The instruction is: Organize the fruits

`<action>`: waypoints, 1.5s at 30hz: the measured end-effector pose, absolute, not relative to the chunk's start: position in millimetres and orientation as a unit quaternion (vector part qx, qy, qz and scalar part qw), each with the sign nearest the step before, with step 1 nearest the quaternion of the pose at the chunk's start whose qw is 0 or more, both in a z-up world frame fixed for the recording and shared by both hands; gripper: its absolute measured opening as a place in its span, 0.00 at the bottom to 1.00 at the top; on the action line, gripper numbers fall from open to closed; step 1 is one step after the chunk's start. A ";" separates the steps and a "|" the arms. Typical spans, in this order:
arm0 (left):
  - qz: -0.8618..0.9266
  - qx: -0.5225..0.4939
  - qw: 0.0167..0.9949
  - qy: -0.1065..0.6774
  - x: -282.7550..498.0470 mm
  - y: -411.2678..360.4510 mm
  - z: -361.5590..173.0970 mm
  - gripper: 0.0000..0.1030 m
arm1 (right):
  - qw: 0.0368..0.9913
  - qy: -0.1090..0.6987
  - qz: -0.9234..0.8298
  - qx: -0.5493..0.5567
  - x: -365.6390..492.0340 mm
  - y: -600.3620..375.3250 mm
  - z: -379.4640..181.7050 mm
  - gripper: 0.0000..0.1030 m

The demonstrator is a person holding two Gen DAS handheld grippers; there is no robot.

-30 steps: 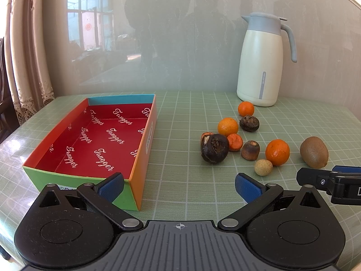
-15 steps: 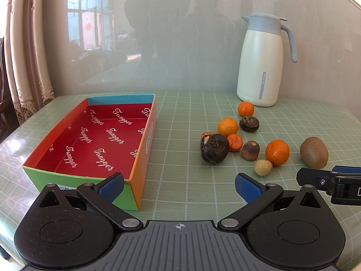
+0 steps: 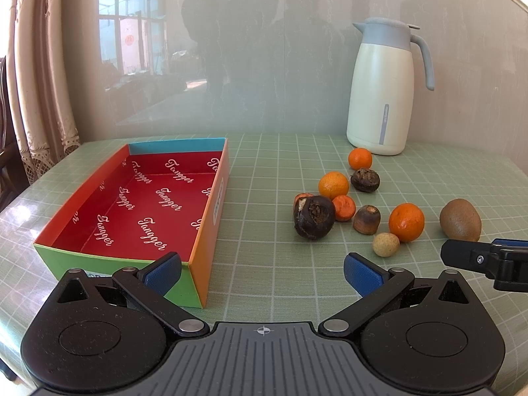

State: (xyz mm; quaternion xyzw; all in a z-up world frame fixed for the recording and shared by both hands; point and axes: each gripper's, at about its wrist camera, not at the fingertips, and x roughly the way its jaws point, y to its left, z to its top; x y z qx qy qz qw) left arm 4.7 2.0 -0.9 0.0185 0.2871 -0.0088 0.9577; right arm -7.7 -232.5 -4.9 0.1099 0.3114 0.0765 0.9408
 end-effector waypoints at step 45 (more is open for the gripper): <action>-0.023 0.077 0.957 0.279 41.3 -25.9 0.3 1.00 | 0.953 0.239 0.057 0.175 -15.0 -273.8 13.4 1.00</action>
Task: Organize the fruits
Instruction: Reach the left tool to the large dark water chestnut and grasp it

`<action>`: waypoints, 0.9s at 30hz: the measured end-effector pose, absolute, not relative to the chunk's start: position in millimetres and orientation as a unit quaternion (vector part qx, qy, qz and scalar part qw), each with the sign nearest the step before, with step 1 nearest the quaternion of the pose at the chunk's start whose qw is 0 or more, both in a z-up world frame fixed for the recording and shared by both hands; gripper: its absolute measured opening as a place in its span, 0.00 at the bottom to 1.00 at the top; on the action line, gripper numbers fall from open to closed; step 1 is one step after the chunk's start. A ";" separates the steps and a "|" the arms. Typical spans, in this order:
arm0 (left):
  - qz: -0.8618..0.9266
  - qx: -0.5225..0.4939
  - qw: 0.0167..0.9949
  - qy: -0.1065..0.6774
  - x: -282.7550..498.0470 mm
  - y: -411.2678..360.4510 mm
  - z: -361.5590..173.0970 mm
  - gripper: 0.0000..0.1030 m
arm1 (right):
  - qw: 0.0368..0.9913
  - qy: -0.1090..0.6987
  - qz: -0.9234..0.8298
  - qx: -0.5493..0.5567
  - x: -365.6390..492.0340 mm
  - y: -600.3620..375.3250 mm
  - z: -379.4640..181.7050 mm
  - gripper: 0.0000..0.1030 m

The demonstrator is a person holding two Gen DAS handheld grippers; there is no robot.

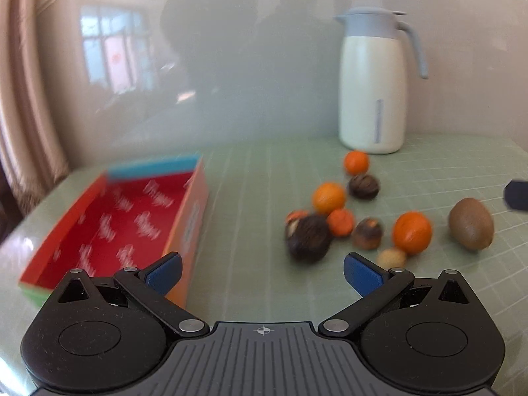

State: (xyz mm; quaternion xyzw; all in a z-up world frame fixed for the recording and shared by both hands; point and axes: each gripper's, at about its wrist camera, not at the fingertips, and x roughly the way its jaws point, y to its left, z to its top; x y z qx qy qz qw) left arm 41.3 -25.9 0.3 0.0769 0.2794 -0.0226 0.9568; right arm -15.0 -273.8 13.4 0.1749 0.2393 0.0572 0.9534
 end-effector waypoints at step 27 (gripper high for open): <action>-0.066 0.025 0.932 0.355 109.9 -49.1 -34.1 0.42 | 0.957 0.222 0.050 0.179 -17.7 -281.2 16.3 1.00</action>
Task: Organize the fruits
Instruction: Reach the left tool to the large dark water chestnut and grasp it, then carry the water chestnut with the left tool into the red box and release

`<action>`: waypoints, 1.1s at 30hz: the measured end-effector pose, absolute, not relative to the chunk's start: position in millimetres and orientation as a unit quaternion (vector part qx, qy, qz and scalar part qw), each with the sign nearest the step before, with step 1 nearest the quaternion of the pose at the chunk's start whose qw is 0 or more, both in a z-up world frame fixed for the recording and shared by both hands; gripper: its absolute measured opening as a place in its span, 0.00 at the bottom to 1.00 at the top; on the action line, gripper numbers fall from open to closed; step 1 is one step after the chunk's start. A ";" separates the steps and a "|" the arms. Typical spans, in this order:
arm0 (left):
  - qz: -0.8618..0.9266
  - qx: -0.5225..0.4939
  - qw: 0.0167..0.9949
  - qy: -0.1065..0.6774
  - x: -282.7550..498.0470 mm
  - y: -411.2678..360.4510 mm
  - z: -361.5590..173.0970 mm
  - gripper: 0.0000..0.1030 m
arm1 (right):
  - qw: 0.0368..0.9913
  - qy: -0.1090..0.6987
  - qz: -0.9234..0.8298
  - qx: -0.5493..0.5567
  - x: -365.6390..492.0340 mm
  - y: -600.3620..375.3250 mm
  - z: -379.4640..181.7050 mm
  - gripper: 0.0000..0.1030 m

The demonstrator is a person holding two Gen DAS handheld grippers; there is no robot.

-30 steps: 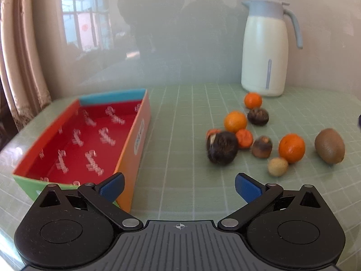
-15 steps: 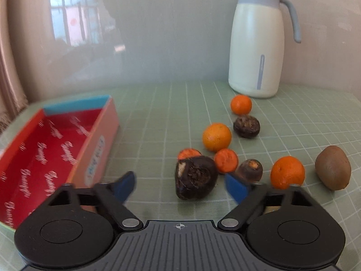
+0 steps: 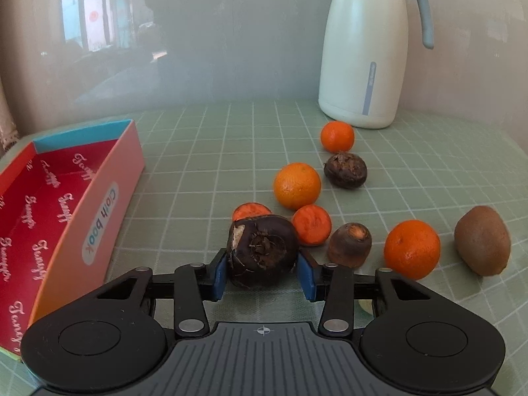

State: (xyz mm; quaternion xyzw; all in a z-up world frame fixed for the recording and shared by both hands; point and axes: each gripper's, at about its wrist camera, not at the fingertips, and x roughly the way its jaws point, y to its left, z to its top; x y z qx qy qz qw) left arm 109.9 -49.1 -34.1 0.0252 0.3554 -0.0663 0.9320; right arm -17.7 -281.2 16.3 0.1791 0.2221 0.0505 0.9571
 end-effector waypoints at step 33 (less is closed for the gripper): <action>0.118 -0.032 0.948 0.293 74.2 107.2 3.0 0.42 | 0.959 0.233 0.045 0.153 -11.2 -258.4 15.2 1.00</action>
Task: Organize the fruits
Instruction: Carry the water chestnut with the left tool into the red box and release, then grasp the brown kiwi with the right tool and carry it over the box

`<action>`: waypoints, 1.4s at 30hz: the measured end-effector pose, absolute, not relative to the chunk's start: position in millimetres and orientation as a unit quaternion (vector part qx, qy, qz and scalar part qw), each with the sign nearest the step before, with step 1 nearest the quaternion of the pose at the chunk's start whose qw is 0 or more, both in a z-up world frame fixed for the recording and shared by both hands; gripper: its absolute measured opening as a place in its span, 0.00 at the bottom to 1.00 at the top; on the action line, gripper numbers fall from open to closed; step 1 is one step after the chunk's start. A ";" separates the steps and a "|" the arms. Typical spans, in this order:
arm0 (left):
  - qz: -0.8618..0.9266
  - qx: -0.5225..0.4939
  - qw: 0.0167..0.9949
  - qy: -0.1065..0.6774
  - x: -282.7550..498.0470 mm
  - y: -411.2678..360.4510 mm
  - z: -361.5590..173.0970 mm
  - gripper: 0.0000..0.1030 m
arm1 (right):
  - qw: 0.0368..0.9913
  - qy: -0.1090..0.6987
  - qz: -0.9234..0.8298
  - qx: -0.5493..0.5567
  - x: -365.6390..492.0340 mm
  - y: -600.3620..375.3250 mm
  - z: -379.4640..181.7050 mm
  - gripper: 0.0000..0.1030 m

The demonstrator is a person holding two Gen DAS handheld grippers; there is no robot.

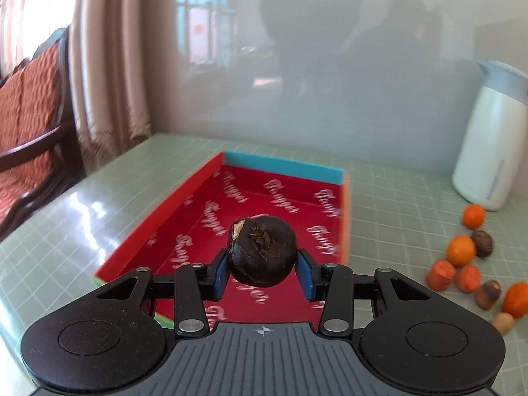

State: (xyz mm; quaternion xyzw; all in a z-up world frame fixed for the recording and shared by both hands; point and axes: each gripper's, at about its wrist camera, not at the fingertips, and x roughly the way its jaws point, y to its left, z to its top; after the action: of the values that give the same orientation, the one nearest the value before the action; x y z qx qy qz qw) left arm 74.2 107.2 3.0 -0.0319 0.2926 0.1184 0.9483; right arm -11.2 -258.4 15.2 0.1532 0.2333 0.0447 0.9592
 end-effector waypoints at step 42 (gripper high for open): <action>0.344 -0.074 0.912 0.213 -25.6 202.2 22.7 0.94 | 0.955 0.289 -0.043 0.055 23.4 -257.4 -7.0 0.89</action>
State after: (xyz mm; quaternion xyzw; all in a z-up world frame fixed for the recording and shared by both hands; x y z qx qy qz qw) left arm -25.6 202.2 22.7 -0.0741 0.2125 0.3436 0.9118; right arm 23.4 -257.4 -7.0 0.0550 0.2886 -0.0429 0.9549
